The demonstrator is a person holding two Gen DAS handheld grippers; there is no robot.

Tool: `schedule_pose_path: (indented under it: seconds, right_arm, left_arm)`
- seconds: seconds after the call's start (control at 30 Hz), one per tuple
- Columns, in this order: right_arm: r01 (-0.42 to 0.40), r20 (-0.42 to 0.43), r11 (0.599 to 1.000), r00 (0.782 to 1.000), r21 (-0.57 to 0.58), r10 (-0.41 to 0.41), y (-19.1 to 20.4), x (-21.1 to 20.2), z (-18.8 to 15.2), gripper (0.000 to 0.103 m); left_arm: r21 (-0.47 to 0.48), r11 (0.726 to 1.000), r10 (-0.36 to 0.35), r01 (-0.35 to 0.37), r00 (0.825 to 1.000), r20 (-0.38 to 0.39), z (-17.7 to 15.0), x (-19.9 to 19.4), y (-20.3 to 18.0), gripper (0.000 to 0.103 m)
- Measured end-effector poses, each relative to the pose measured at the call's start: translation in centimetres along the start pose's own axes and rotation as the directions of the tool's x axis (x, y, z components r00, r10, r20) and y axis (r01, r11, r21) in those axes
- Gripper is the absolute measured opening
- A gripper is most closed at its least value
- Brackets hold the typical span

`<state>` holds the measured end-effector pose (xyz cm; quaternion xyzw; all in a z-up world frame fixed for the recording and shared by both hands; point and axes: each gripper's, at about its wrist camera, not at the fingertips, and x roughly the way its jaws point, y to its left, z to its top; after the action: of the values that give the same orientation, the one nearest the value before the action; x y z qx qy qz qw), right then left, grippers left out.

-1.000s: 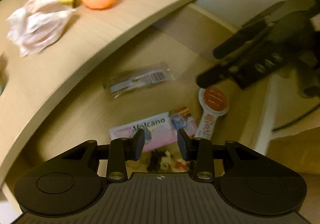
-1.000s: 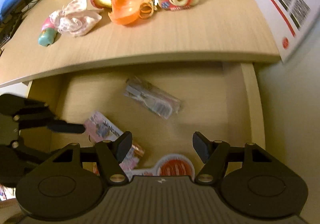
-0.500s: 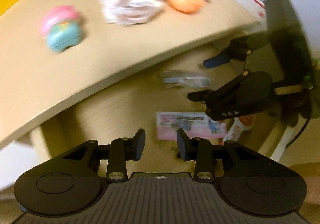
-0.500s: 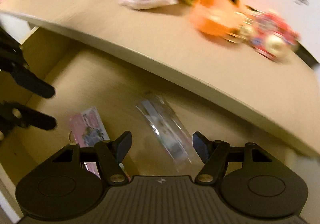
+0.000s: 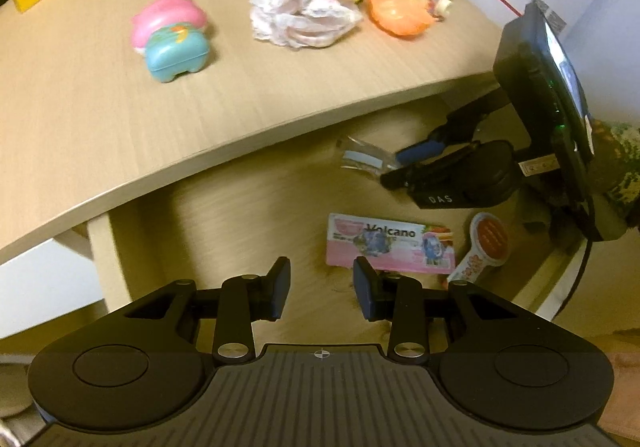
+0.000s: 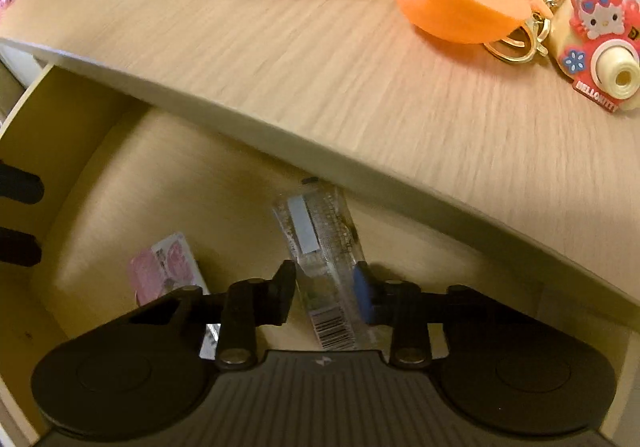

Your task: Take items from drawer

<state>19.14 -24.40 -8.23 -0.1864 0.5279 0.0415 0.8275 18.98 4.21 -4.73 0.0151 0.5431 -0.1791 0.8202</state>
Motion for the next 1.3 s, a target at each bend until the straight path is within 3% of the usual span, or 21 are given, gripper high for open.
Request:
schedule_pose_path:
  seconds: [0.03, 0.07, 0.1, 0.3, 0.43, 0.47, 0.53, 0.7, 0.77, 0.8, 0.87, 1.0, 1.07, 1.13, 1.3]
  right_arm:
    - [0.006, -0.004, 1.0, 1.0, -0.002, -0.006, 0.0, -0.4, -0.1, 0.017]
    - [0.009, -0.013, 1.0, 1.0, 0.002, -0.009, 0.0, -0.6, -0.2, 0.002]
    - [0.014, -0.02, 1.0, 1.0, 0.012, -0.014, -0.2, -0.9, -0.3, 0.0]
    - [0.033, -0.026, 0.99, 0.999, 0.138, -0.03, -2.5, -3.6, -2.6, 0.001]
    - [-0.017, 0.023, 0.962, 1.0, 0.271, 0.011, -3.5, -5.9, -5.1, 0.013]
    - [-0.018, 0.034, 0.96, 0.999, 0.28, 0.009, -3.5, -6.3, -5.8, 0.021]
    - [-0.014, 0.046, 0.958, 0.999, 0.285, 0.001, -2.5, -7.0, -6.4, 0.024]
    - [-0.049, 0.064, 0.953, 0.997, 0.298, 0.031, -1.1, -8.6, -7.7, 0.024]
    - [-0.071, 0.071, 0.951, 0.996, 0.3, 0.052, -0.4, -9.7, -8.9, 0.024]
    - [-0.082, 0.073, 0.951, 0.995, 0.299, 0.063, -0.1, -9.5, -9.2, 0.025]
    - [-0.103, 0.078, 0.952, 0.993, 0.289, 0.083, 0.4, -9.7, -9.9, 0.027]
    - [-0.115, 0.08, 0.951, 0.992, 0.286, 0.095, 1.0, -9.9, -10.4, 0.027]
    - [-0.113, 0.084, 0.947, 0.992, 0.299, 0.092, 0.9, -9.7, -10.8, 0.028]
    - [-0.12, 0.087, 0.942, 0.991, 0.314, 0.098, 0.7, -9.8, -10.9, 0.028]
    - [-0.129, 0.092, 0.941, 0.99, 0.311, 0.106, 0.8, -9.8, -11.0, 0.028]
  left_arm:
    - [0.008, 1.0, -0.008, 0.008, 1.0, -0.005, 0.0, 0.1, -0.1, 0.038]
    - [0.014, 1.0, -0.02, 0.021, 1.0, -0.015, 0.1, 0.2, -0.1, 0.038]
    - [0.019, 0.999, -0.029, 0.029, 0.999, -0.026, 0.2, 0.4, -0.3, 0.038]
    - [0.123, 0.989, -0.073, 0.086, 0.992, -0.105, 1.1, 3.2, -2.1, 0.038]
    - [0.283, 0.945, -0.139, 0.166, 0.984, -0.114, 1.7, 4.3, -4.8, 0.038]
    - [0.337, 0.925, -0.144, 0.174, 0.983, -0.114, 1.8, 4.6, -5.6, 0.038]
    - [0.449, 0.88, -0.118, 0.155, 0.987, -0.111, 1.7, 5.2, -6.9, 0.038]
    - [0.724, 0.684, -0.017, 0.09, 0.994, -0.108, 0.2, 6.9, -8.8, 0.038]
    - [0.763, 0.638, -0.009, 0.105, 0.992, -0.129, -0.2, 7.2, -9.0, 0.038]
    - [0.765, 0.635, -0.008, 0.11, 0.991, -0.136, -0.1, 7.4, -9.0, 0.039]
    - [0.745, 0.656, -0.016, 0.115, 0.99, -0.139, 0.0, 7.7, -9.0, 0.04]
    - [0.637, 0.768, -0.01, 0.074, 0.995, -0.103, 1.3, 8.0, -7.7, 0.039]
    - [0.593, 0.805, 0.009, 0.032, 0.998, -0.066, 1.8, 8.3, -7.4, 0.037]
    - [0.585, 0.81, -0.001, 0.032, 0.999, -0.055, 1.9, 8.3, -7.4, 0.038]
    - [0.622, 0.78, -0.022, 0.067, 0.997, -0.079, 1.9, 8.6, -8.4, 0.058]
